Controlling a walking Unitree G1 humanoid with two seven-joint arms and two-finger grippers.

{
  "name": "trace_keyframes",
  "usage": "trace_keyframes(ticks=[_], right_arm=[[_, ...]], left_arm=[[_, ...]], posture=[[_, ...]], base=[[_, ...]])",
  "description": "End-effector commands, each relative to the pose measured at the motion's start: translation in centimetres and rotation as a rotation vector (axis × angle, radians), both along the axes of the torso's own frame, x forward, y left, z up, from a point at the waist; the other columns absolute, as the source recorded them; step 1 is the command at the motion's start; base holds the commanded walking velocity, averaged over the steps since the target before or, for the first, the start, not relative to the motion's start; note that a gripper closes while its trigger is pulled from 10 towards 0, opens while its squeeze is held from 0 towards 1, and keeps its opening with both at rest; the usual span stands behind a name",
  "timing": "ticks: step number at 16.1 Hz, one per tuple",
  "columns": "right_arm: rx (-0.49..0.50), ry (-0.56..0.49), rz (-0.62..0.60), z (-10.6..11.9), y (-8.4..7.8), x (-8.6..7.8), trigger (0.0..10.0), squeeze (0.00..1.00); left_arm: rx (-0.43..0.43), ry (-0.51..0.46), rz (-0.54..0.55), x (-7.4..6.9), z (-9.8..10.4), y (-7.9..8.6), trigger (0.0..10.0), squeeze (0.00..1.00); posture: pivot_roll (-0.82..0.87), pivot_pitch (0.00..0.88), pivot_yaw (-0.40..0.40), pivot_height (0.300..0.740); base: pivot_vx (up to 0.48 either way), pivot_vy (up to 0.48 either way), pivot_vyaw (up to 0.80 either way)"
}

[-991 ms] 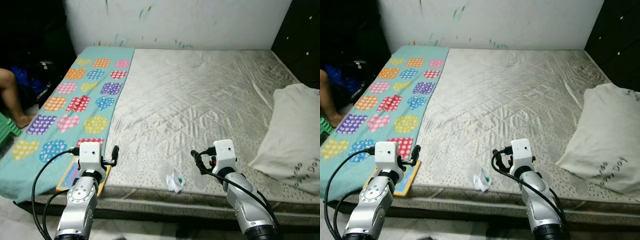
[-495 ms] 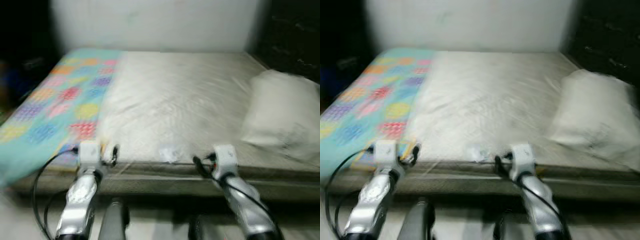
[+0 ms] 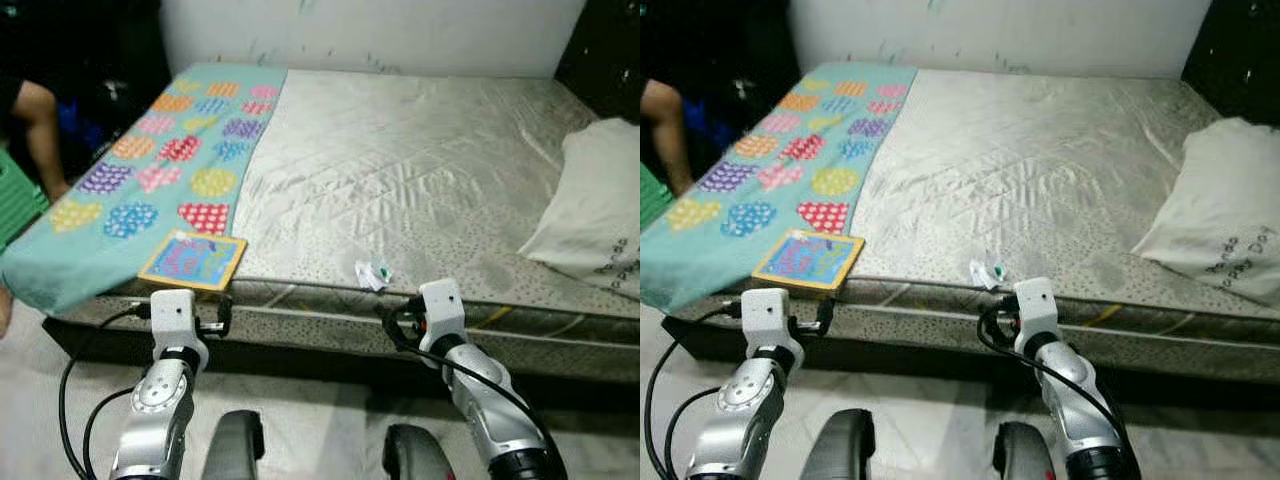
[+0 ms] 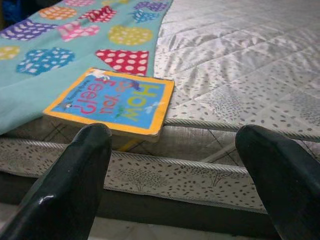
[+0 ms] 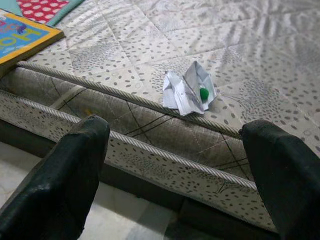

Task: Clean up the room

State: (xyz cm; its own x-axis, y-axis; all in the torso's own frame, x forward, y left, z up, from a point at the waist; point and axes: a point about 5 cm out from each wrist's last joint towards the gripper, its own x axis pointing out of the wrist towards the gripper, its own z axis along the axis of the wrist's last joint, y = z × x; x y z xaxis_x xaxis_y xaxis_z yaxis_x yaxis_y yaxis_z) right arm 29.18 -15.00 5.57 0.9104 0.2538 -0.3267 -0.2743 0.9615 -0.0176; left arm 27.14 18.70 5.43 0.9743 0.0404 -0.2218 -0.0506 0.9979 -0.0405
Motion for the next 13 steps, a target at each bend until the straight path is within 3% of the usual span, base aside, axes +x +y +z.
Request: trace_keyframes(ticks=[1, 3, 13], right_arm=[[0.004, -0.014, 0.004, 0.4, 0.02, 0.27, 10.0, 0.0], [0.008, -0.014, 0.005, 0.39, 0.04, 0.28, 10.0, 0.0], [0.021, -0.009, 0.02, 0.24, 0.42, 0.25, 10.0, 0.0]], left_arm=[[-0.006, -0.011, -0.006, 0.09, 0.29, -0.01, 10.0, 0.0], [-0.021, -0.024, -0.019, 0.08, 0.45, -0.09, 10.0, 0.0], [-0.023, -0.026, -0.038, -0.04, 0.48, -0.23, 10.0, 0.0]], posture=[[-0.1, 0.0, -0.011, 0.601], [-0.1, 0.0, -0.011, 0.601], [-0.1, 0.0, -0.011, 0.601]], base=[[0.0, 0.0, 0.0], [0.0, 0.0, 0.0], [0.282, 0.0, 0.0]])
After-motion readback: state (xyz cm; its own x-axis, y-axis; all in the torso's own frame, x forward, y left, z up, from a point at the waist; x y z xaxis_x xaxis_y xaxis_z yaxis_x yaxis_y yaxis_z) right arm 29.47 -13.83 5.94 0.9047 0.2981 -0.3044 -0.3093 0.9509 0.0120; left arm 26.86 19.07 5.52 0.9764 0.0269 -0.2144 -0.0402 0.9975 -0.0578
